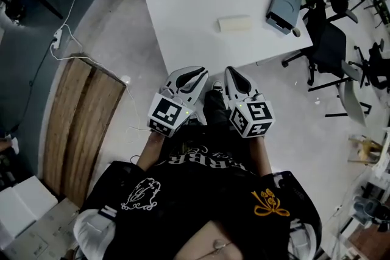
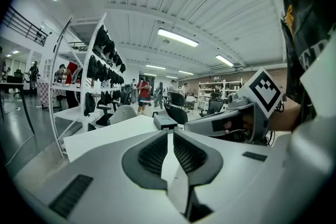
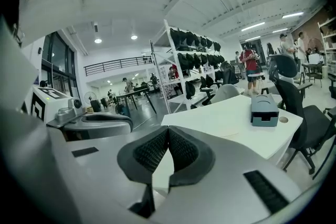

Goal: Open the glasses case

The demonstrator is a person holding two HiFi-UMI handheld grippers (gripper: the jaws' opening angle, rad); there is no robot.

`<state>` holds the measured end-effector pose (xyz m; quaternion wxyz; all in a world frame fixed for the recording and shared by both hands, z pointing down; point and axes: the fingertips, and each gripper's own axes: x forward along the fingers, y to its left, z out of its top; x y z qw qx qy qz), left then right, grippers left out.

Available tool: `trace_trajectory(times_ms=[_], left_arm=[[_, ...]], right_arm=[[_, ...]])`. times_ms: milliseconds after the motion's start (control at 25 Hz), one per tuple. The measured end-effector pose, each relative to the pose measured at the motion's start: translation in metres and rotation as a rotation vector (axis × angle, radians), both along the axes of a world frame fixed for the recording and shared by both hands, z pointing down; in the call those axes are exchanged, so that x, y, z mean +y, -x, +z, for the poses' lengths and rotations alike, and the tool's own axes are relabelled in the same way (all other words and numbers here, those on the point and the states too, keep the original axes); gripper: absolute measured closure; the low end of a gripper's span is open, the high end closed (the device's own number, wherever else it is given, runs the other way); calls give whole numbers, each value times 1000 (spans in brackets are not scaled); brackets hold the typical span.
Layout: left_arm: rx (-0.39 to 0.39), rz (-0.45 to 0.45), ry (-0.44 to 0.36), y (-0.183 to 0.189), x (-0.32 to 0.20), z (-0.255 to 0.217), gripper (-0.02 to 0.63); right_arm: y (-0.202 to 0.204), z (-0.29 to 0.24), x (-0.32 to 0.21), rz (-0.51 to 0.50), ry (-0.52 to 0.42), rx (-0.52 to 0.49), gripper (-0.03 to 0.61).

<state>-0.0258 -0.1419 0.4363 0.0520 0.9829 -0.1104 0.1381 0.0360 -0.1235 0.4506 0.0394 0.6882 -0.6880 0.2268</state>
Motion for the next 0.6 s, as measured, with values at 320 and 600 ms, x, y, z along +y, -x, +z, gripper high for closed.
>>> trace_trajectory(times_ms=[320,600], left_arm=[[-11,-27,0,-66,-51,8,568],[-13,-82,22,-129,-86,21,568]], right_arm=[[-73,15,-63,-27,18,-3,563],[-151,58,-102,-79,98,95,563]])
